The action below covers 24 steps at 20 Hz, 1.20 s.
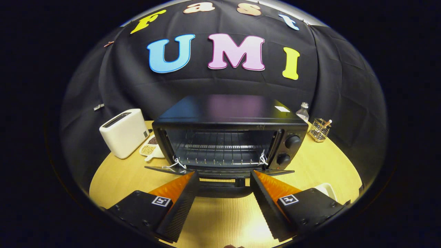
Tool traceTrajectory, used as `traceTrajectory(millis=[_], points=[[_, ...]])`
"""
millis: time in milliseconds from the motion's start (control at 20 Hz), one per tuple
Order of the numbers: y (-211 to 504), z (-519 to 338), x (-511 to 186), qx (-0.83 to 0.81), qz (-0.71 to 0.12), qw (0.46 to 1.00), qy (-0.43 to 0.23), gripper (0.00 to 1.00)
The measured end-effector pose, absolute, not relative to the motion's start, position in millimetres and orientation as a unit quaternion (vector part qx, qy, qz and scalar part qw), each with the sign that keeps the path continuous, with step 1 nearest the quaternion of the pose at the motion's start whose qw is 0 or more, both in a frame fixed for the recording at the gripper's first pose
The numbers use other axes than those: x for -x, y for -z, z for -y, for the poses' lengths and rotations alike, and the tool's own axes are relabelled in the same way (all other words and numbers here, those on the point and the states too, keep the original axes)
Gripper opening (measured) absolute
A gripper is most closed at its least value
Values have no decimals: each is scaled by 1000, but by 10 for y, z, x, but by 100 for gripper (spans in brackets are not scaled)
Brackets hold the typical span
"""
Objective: Open the toaster oven, put the food inside, and close the toaster oven door.
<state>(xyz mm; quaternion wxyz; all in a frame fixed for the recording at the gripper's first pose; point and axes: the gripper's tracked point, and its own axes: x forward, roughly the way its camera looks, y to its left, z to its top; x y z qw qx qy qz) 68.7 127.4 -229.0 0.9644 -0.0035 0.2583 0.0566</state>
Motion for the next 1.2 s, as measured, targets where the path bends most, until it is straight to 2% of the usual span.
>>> traceTrajectory(millis=[300,550,950,1200], points=[[2807,-1182,-339,10,-331,940,-75,97],[2798,-794,-263,-15,-340,938,-66,97],[2300,545,-250,-33,-347,936,-45,98],[2471,1364,-310,-61,-381,922,-28,99]])
